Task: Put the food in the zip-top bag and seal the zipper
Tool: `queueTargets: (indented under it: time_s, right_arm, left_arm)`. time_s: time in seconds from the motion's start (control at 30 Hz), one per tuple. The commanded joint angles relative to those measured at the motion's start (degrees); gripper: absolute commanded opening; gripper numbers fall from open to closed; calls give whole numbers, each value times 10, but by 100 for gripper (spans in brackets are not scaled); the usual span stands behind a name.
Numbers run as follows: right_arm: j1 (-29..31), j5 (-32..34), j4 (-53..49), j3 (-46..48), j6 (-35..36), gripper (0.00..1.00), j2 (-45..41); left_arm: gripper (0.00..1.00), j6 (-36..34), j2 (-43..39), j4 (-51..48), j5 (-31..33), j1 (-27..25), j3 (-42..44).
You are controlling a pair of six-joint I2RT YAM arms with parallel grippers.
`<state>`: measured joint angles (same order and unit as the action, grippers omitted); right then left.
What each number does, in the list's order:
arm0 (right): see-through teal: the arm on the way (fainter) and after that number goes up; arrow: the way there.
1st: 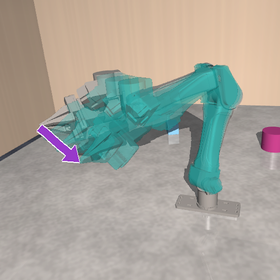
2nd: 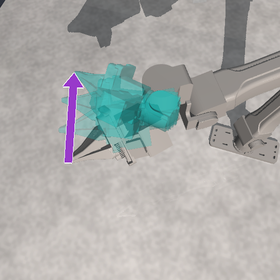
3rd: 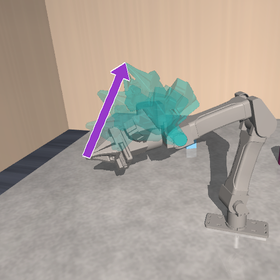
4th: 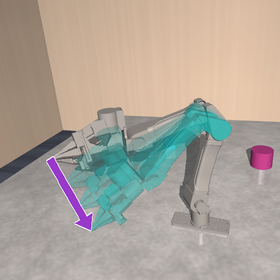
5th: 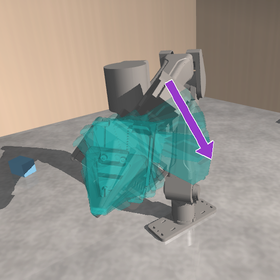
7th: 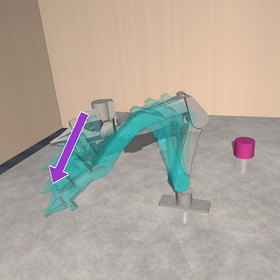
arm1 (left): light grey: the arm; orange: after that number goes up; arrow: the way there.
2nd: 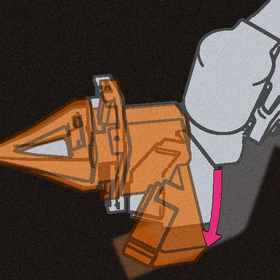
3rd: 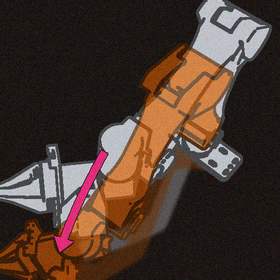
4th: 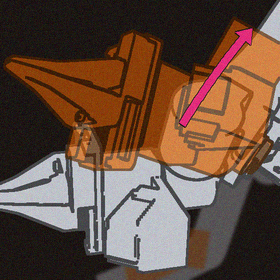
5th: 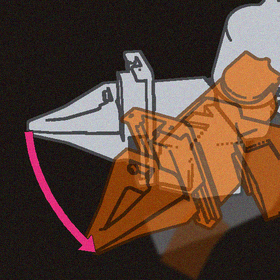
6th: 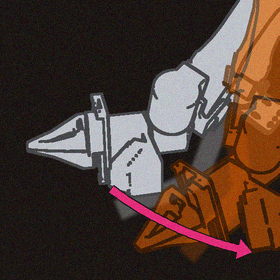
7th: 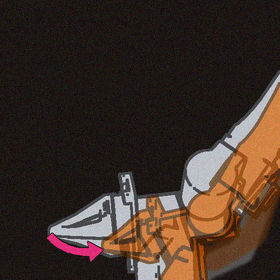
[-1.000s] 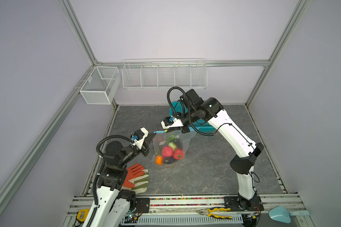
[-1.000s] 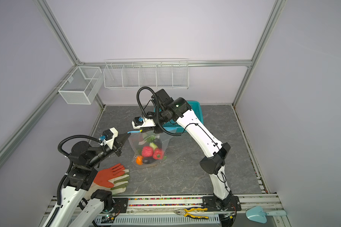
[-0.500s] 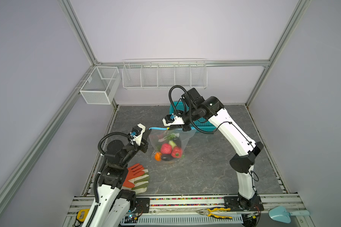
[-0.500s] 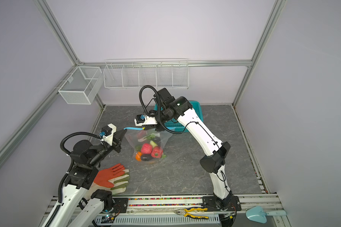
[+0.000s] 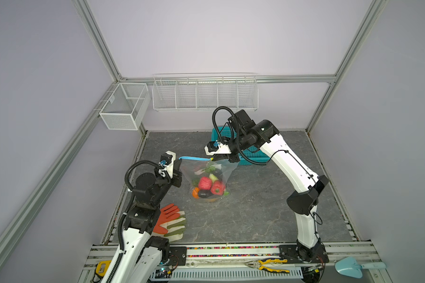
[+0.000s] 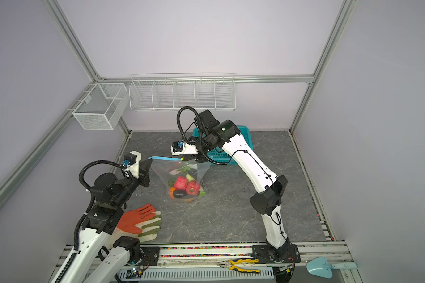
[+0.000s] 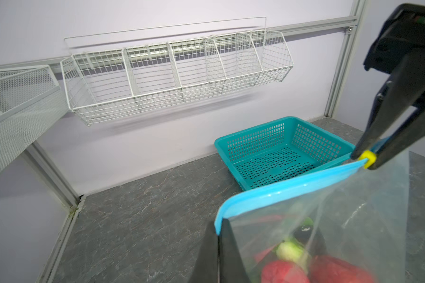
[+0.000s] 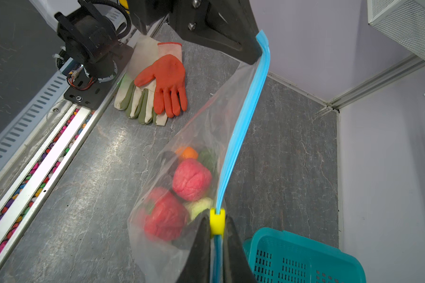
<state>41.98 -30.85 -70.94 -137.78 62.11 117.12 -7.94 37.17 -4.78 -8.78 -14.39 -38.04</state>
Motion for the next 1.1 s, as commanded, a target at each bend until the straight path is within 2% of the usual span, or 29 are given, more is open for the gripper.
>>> queueTargets:
  time_s: [0.0, 0.8, 1.07]
  right_arm:
    - [-14, 7, -27, 12, -8, 6, -26]
    - [-33, 19, -38, 27, -10, 6, -39]
    - [-33, 18, -32, 32, -18, 6, -37]
  left_arm:
    - [0, 14, -8, 2, 90, 6, -7]
    - [0, 24, -48, 15, 186, 6, 24]
    - [0, 50, -57, 32, 187, 6, 34]
